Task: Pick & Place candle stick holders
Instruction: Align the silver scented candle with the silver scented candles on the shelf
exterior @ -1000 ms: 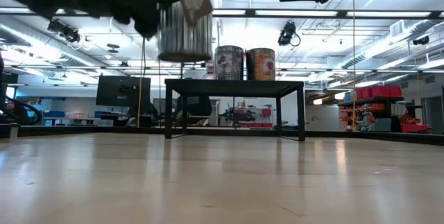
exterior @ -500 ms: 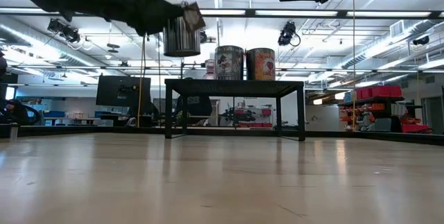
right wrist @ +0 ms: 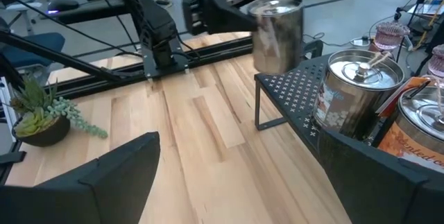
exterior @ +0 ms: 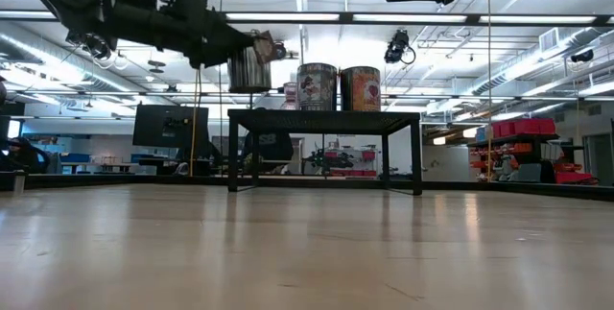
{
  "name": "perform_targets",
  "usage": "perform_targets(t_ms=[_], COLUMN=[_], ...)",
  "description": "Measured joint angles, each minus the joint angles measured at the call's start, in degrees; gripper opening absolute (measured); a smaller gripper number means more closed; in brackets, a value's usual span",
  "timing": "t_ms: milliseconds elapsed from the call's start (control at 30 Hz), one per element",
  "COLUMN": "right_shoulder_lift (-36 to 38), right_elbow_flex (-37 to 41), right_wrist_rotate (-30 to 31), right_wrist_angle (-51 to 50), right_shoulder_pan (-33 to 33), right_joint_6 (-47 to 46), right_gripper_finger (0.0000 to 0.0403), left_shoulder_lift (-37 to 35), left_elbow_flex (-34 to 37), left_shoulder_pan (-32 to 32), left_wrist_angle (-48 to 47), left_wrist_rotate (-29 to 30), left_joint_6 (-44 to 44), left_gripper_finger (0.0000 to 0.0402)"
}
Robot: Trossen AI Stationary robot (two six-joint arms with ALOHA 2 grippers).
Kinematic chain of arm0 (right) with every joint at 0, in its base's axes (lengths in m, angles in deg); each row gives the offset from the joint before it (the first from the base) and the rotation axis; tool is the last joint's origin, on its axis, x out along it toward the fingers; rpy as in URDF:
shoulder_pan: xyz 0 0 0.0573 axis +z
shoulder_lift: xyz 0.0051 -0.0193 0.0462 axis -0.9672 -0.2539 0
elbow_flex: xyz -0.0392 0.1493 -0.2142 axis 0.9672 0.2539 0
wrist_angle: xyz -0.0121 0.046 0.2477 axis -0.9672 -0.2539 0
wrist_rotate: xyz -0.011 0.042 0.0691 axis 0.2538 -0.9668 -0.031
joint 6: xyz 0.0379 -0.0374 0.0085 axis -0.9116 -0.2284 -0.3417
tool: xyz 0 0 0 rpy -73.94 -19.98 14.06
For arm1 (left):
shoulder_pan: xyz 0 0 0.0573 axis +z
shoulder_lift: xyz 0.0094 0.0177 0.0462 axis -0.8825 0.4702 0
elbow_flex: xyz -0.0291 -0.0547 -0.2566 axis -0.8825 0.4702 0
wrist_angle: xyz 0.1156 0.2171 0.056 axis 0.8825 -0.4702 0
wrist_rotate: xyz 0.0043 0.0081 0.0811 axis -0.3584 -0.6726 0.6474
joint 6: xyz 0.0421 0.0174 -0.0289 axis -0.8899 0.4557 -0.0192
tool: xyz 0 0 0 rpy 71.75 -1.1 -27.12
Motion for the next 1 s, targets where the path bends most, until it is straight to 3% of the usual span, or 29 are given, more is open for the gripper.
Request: perform_targets(t_ms=[267, 533, 1000], right_shoulder_lift=[0.0, 0.0, 0.0], right_elbow_flex=[0.0, 0.0, 0.0], right_wrist_rotate=[0.0, 0.0, 0.0], right_wrist_angle=[0.0, 0.0, 0.0], right_shoulder_pan=[0.0, 0.0, 0.0], right_joint_6=[0.0, 0.0, 0.0], right_gripper_finger=[0.0389, 0.0389, 0.0389], left_shoulder_lift=[7.0, 14.3, 19.4], left_elbow_flex=[-1.1, -6.8, -8.8], left_shoulder_pan=[4.1, 4.1, 4.4], left_wrist_angle=[3.1, 2.7, 3.7], left_wrist_rotate=[-1.6, -3.2, -3.9], left_joint_6=[1.5, 1.4, 2.1], left_gripper_finger=[0.0341, 0.0341, 0.0341])
